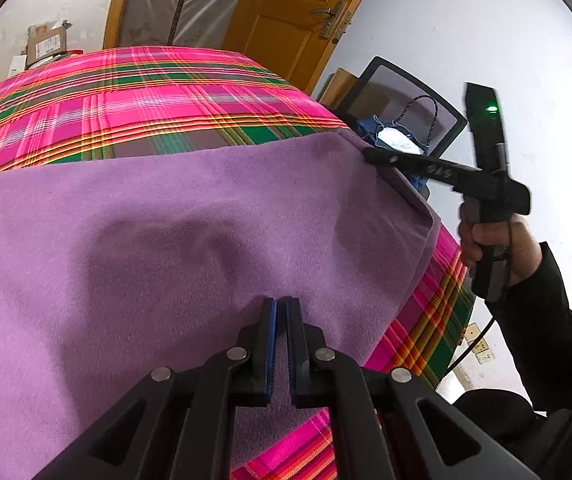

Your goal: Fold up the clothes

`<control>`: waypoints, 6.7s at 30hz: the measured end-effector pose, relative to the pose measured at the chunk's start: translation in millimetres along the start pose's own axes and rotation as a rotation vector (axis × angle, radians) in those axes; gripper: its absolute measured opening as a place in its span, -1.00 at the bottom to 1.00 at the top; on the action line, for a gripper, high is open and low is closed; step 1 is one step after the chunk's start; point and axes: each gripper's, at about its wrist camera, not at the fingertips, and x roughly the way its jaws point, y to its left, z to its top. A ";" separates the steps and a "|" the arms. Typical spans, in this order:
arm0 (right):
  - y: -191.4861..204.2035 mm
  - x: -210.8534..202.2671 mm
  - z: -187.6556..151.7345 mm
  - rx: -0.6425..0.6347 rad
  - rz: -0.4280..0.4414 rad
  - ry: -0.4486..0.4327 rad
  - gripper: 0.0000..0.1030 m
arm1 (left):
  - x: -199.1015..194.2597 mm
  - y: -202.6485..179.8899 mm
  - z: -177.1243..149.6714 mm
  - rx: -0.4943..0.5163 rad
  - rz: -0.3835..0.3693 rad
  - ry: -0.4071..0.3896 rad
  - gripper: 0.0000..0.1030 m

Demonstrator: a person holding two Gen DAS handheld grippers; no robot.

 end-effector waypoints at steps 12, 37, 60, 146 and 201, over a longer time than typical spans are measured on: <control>-92.1 -73.2 -43.7 0.387 -0.071 -0.136 -0.92 | 1.4 -1.5 1.3 0.005 0.001 0.005 -0.93; -198.1 -14.3 -131.1 1.132 0.373 -0.073 -0.26 | 3.4 -15.9 3.5 0.040 0.006 0.025 -0.93; -207.7 -66.3 -137.2 1.121 0.311 -0.257 -0.92 | 6.6 -27.8 6.3 0.067 -0.005 0.034 -0.93; -115.7 -59.7 -47.3 0.389 0.366 -0.064 -0.52 | 10.4 -39.5 9.4 0.096 -0.029 0.012 -0.90; 46.6 -15.1 -31.3 -0.215 0.137 0.066 -0.49 | -23.1 -1.5 -31.3 0.031 -0.065 -0.008 -0.86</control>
